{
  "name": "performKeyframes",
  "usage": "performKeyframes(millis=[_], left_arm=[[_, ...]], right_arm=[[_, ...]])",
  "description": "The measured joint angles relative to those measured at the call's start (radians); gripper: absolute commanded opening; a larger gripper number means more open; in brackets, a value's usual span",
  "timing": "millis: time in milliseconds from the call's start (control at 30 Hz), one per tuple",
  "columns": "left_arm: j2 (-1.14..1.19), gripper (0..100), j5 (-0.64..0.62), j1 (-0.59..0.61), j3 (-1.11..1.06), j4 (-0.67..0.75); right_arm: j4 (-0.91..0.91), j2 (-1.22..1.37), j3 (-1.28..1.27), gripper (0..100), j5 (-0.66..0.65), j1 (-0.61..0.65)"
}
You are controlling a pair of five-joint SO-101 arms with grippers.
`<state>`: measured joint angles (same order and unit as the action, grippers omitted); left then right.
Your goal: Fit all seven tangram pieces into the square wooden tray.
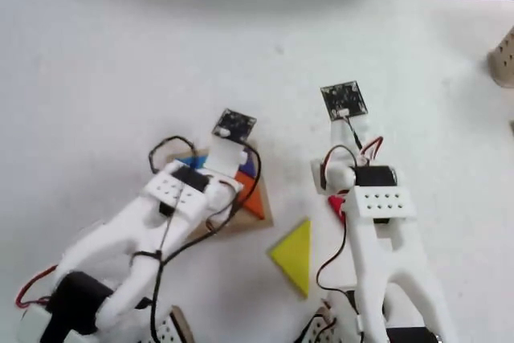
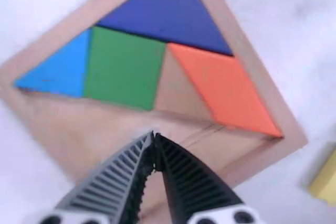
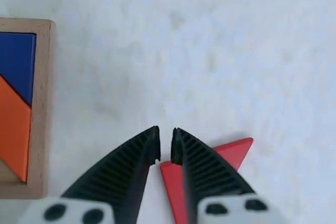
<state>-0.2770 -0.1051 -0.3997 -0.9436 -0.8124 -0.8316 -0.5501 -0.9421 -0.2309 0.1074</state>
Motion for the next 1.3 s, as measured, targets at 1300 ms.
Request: performKeyframes(millis=[1300], left_arm=[[0.368, 8, 0.020, 0.193, 0.351, -0.012]], right_arm=[[0.000, 0.000, -0.003, 4.3, -0.003, -0.005]])
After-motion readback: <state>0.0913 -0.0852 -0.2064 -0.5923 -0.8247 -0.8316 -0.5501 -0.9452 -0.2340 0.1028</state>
